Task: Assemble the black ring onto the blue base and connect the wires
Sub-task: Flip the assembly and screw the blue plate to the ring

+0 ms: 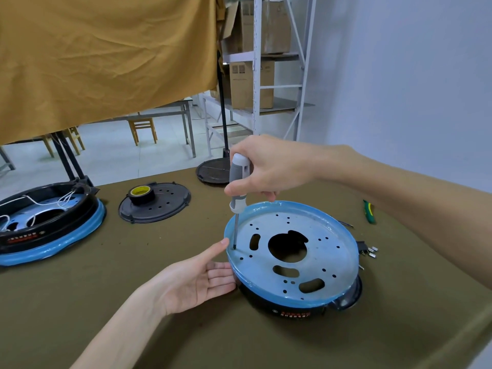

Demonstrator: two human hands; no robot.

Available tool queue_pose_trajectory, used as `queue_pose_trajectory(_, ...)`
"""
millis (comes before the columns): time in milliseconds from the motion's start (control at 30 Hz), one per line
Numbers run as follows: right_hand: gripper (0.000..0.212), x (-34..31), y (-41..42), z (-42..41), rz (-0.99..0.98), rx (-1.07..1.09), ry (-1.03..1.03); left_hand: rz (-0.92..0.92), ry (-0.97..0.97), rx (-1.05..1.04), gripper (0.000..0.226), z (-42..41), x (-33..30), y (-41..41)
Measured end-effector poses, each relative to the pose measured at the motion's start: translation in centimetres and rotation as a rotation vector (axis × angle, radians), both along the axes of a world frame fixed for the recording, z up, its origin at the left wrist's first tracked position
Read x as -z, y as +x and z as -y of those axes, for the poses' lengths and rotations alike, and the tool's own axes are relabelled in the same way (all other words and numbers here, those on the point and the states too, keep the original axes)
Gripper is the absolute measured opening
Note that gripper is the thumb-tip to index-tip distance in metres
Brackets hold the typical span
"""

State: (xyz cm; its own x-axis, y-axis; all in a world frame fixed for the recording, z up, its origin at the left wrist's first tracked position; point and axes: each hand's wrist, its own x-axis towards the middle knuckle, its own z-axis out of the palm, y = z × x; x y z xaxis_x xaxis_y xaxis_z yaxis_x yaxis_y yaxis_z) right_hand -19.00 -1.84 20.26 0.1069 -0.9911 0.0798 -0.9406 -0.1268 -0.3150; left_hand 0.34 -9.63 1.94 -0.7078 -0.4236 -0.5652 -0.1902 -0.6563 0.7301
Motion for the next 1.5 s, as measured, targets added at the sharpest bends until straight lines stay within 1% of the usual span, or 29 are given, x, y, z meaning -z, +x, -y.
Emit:
queue_pose_trajectory(100,0.034,0.5,-0.9,-0.3,0.083,0.02,-0.011,-0.002,0.0,-0.001,0.082,-0.1,-0.1,0.0)
queue_pose_trajectory(200,0.031,1.0,-2.6,-1.0,0.244,0.078,-0.071,-0.005,-0.008,-0.017,0.082,-0.2,0.0,-0.1)
queue_pose_trajectory(267,0.03,1.7,-4.3,-1.8,0.458,0.162,-0.167,-0.035,-0.022,-0.071,0.082,-0.5,0.0,-0.4)
queue_pose_trajectory(300,0.029,2.3,-5.3,-2.2,0.613,0.232,-0.202,-0.062,-0.042,-0.098,0.081,-0.8,0.0,-0.6)
queue_pose_trajectory(367,0.022,3.7,-7.3,-3.3,0.947,0.384,-0.199,-0.111,-0.138,-0.127,0.073,-1.4,0.2,-1.2)
queue_pose_trajectory(400,0.016,4.6,-8.2,-4.0,1.075,0.442,-0.177,-0.128,-0.19,-0.144,0.067,-1.7,0.3,-1.5)
queue_pose_trajectory(467,0.007,6.6,-9.9,-5.0,1.255,0.482,-0.119,-0.143,-0.256,-0.207,0.049,-2.3,0.6,-2.2)
queue_pose_trajectory(533,0.006,8.7,-11.3,-5.7,1.328,0.531,-0.101,-0.144,-0.292,-0.289,0.031,-2.6,0.8,-2.6)
queue_pose_trajectory(567,0.009,9.7,-12.1,-5.9,1.281,0.594,-0.134,-0.141,-0.3,-0.333,0.026,-2.6,0.9,-2.8)
queue_pose_trajectory(633,0.016,11.8,-13.1,-6.5,1.035,0.746,-0.234,-0.128,-0.301,-0.413,0.022,-2.5,0.9,-2.9)
queue_pose_trajectory(700,0.023,14.0,-14.0,-7.3,0.781,0.839,-0.295,-0.119,-0.295,-0.47,0.023,-2.4,0.8,-2.9)
queue_pose_trajectory(800,0.02,17.3,-15.6,-9.1,0.481,0.911,-0.32,-0.114,-0.295,-0.53,0.024,-2.1,0.8,-2.8)
queue_pose_trajectory(900,0.016,19.3,-17.0,-10.7,0.3,0.982,-0.301,-0.11,-0.317,-0.543,0.028,-1.9,1.3,-2.9)
queue_pose_trajectory(1067,0.017,20.5,-17.1,-11.3,0.099,1.008,-0.242,-0.065,-0.375,-0.497,0.035,-1.3,2.0,-3.3)
queue_pose_trajectory(1133,0.015,20.1,-16.4,-11.0,-0.061,1.011,-0.283,-0.065,-0.387,-0.488,0.035,-1.0,2.1,-3.3)
queue_pose_trajectory(1167,0.013,19.8,-15.9,-10.9,-0.114,0.991,-0.335,-0.064,-0.395,-0.481,0.035,-1.0,2.1,-3.2)
queue_pose_trajectory(1233,0.005,19.1,-14.4,-10.8,-0.092,0.862,-0.431,-0.053,-0.41,-0.47,0.036,-0.9,2.2,-3.1)
queue_pose_trajectory(1267,0.001,18.9,-13.6,-10.9,-0.041,0.779,-0.426,-0.048,-0.415,-0.465,0.036,-0.9,2.2,-3.1)
queue_pose_trajectory(1300,0.004,18.8,-12.9,-11.1,0.005,0.713,-0.374,-0.046,-0.418,-0.459,0.036,-0.9,2.2,-3.1)
queue_pose_trajectory(1367,0.01,18.8,-11.6,-11.7,0.016,0.642,-0.189,-0.044,-0.422,-0.448,0.035,-0.8,2.1,-3.0)
queue_pose_trajectory(1433,0.017,18.9,-11.0,-12.1,-0.039,0.628,-0.043,-0.043,-0.429,-0.444,0.034,-0.7,2.2,-2.9)
queue_pose_trajectory(1500,0.019,19.0,-10.8,-12.3,-0.117,0.638,0.014,-0.044,-0.45,-0.443,0.034,-0.7,2.3,-2.9)
